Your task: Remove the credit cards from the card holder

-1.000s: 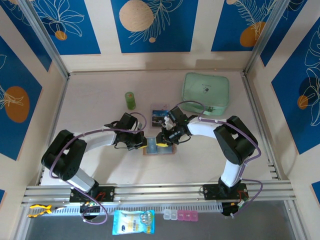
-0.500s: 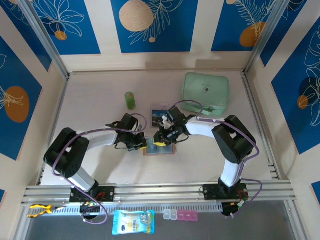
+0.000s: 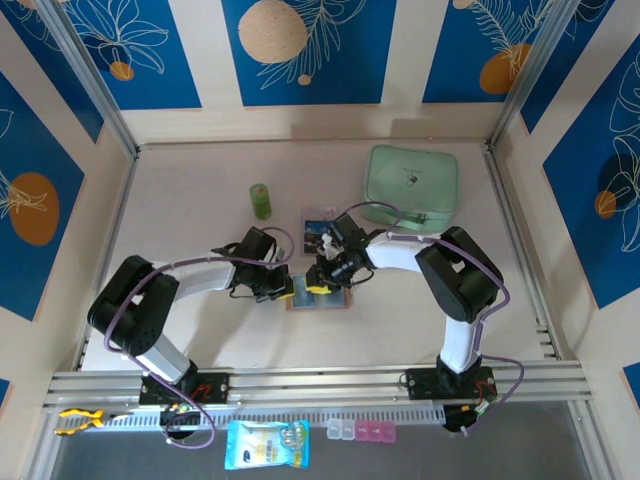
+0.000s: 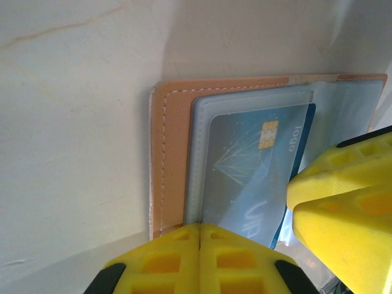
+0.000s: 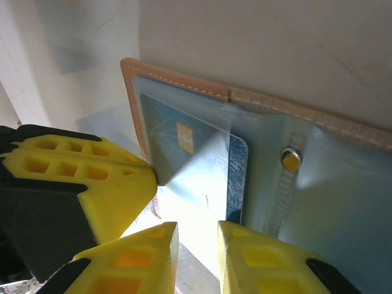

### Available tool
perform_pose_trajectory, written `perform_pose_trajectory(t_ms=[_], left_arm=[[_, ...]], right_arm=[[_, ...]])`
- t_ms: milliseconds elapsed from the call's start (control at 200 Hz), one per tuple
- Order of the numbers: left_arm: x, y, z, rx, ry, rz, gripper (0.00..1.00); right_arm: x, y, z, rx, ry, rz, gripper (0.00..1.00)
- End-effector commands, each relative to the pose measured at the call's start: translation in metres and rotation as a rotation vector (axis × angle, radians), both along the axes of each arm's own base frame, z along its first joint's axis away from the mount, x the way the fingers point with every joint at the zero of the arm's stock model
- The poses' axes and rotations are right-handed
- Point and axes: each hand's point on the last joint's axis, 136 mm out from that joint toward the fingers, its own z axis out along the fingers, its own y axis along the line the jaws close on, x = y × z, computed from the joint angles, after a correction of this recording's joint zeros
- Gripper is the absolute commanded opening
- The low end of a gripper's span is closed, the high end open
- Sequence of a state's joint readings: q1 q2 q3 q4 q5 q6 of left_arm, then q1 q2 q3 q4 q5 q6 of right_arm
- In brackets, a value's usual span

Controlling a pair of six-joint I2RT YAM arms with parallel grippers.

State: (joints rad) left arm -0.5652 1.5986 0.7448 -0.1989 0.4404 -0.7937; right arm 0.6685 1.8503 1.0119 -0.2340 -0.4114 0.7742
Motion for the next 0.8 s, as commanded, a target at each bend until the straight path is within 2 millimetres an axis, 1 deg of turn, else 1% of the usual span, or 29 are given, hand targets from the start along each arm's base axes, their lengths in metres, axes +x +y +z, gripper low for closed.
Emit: perform_pose_trajectory(t_ms=[0, 185, 440, 535, 685, 795], left_arm=[[-0.006, 0.007, -0.01, 0.031, 0.015, -0.009, 0.04], [-0.006, 0.006, -0.01, 0.027, 0.017, -0.008, 0.04], [-0.005, 0.004, -0.009, 0.016, 0.018, -0.005, 0.04], [-0.003, 0.002, -0.004, 0.004, 0.006, -0.005, 0.04], [0.003, 0.005, 0.007, 0.022, -0.032, -0.002, 0.04], [0.005, 0.006, 0.008, 0.032, -0.04, -0.004, 0.05]], right_arm=[[-0.003, 0.0, -0.003, -0.039, -0.002, 0.021, 0.25], [-0.003, -0.001, -0.003, -0.062, -0.015, 0.027, 0.26], [-0.003, 0.007, -0.002, -0.038, -0.004, 0.039, 0.26], [-0.004, 0.007, -0.004, -0.042, -0.003, 0.041, 0.25], [-0.005, 0.003, -0.006, -0.062, -0.002, 0.038, 0.25], [-0.005, 0.003, -0.005, -0.059, -0.004, 0.041, 0.25]])
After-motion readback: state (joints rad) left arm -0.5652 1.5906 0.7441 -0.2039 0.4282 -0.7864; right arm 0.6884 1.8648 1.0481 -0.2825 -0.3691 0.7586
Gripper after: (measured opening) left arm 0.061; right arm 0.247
